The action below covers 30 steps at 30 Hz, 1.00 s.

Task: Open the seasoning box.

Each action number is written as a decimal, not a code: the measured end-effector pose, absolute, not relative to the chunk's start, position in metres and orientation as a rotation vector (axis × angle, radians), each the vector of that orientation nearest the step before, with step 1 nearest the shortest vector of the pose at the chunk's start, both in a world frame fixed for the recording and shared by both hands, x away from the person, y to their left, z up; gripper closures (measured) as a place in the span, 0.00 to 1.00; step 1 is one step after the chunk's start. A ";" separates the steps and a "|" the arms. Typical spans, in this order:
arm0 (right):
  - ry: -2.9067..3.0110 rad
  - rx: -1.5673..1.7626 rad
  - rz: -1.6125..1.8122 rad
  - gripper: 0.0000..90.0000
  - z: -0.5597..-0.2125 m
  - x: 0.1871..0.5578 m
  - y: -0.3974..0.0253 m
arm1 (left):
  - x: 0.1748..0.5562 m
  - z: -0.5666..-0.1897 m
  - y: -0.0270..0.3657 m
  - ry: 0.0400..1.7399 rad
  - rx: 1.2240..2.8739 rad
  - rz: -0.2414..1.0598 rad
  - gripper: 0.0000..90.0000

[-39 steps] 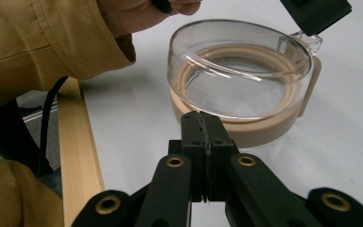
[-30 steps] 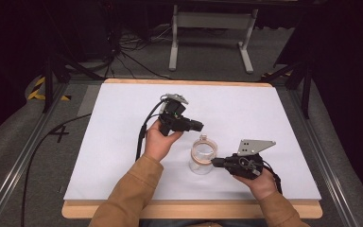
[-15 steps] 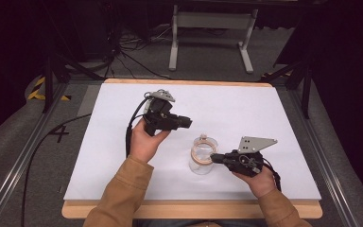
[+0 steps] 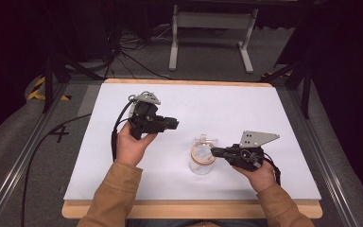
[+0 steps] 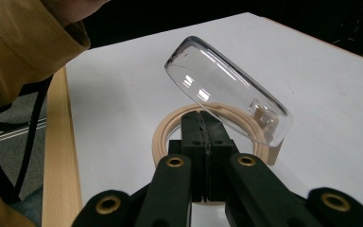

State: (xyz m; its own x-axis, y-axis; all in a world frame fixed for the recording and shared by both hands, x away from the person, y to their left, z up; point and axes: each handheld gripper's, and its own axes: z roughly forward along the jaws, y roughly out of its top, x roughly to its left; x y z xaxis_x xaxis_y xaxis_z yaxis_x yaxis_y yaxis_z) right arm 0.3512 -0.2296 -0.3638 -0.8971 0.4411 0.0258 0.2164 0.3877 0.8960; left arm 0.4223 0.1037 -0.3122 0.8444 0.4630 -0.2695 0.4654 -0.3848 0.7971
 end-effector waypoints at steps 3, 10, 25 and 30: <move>2.427 0.562 1.520 1.00 -0.361 0.355 -0.228 | 0.418 -0.314 0.112 0.703 2.029 0.001 0.87; 2.412 0.554 1.548 1.00 -0.355 0.367 -0.230 | 0.409 -0.322 0.132 0.766 2.017 0.011 0.87; 2.384 0.566 1.515 1.00 -0.354 0.386 -0.229 | 0.399 -0.333 0.163 0.865 1.998 0.026 0.86; 2.359 0.598 1.481 1.00 -0.356 0.389 -0.229 | 0.400 -0.338 0.170 0.882 2.004 0.026 0.84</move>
